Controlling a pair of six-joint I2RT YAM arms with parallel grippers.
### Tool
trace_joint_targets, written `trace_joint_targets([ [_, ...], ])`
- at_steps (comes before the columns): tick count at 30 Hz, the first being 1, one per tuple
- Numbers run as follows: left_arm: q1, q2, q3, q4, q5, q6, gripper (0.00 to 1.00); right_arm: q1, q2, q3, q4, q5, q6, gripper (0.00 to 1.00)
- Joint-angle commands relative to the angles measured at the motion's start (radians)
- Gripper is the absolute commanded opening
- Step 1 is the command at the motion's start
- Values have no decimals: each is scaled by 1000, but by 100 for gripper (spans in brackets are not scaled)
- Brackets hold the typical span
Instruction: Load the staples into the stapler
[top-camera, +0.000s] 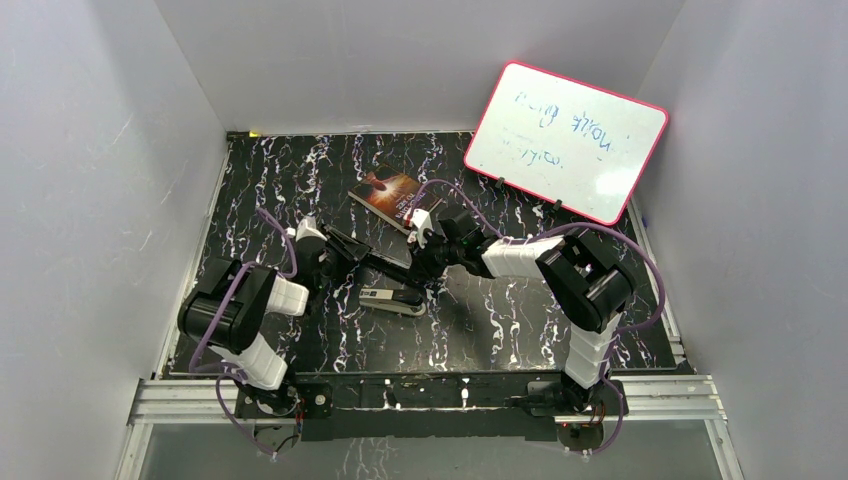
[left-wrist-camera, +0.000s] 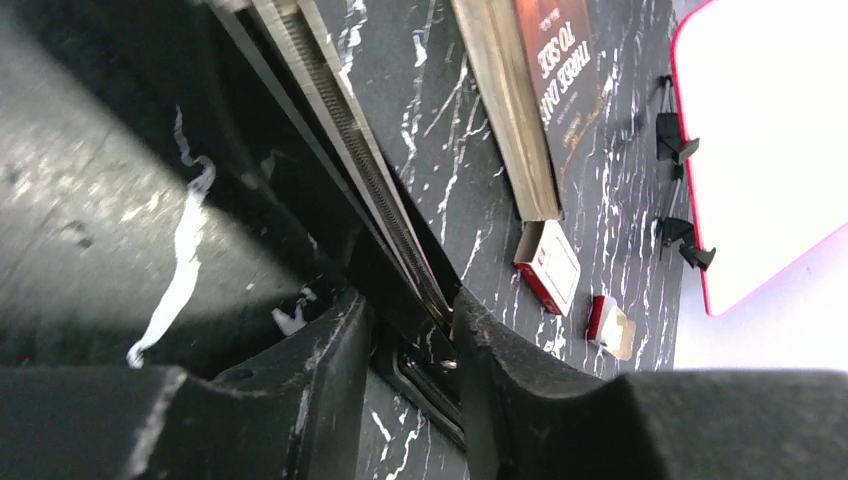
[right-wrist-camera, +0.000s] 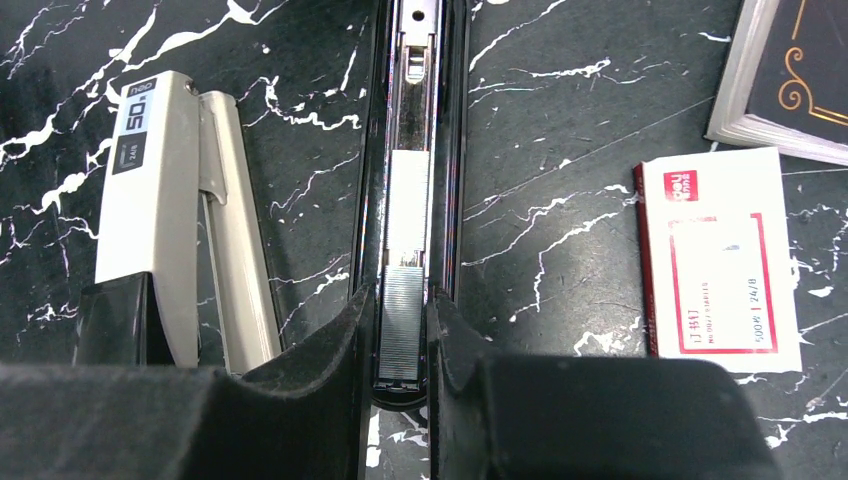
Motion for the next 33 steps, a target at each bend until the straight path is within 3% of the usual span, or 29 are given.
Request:
trace_joint_targets([
  [1, 3, 21, 62, 42, 79, 174, 29, 12, 23, -14, -17, -41, -25, 0],
  [8, -3, 0, 68, 40, 110, 312, 21, 11, 41, -3, -18, -39, -42, 0],
  [12, -39, -34, 65, 38, 101, 388, 22, 12, 49, 4, -18, -41, -47, 0],
  [25, -240, -146, 98, -164, -139, 677, 41, 11, 54, -1, -6, -47, -53, 0],
  [33, -346, -164, 91, -236, -210, 758, 50, 12, 59, -12, 36, -65, -75, 0],
])
